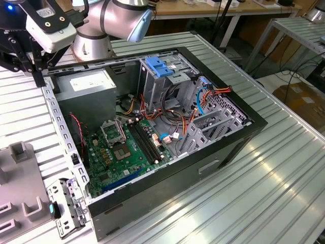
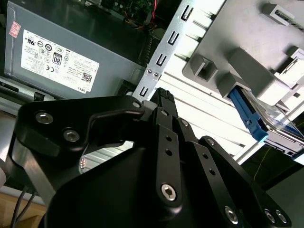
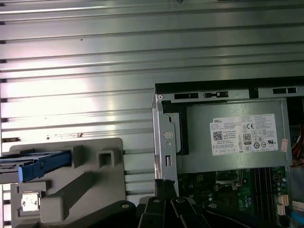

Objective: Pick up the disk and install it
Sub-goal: 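Reach for the disk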

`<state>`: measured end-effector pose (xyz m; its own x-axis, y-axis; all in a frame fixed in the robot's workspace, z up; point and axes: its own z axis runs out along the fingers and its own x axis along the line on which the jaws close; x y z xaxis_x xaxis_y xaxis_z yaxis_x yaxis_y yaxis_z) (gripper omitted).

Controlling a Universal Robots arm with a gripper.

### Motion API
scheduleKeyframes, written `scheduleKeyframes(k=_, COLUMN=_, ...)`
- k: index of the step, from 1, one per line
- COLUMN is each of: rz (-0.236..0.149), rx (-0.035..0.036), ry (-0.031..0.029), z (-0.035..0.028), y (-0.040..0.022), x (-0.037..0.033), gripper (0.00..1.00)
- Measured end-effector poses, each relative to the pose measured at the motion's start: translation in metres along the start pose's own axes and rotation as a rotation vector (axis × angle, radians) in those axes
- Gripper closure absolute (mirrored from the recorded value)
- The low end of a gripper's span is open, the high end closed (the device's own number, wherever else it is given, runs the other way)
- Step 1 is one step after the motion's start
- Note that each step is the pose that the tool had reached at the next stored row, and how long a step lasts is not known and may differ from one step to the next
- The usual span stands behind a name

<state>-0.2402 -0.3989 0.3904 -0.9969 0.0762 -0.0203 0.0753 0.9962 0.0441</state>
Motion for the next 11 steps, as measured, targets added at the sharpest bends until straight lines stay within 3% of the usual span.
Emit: scheduleKeyframes(k=11, rz=0.000, rx=0.0001, ry=0.0004, z=0.0000, y=-0.0008, x=0.0104, gripper=0.89)
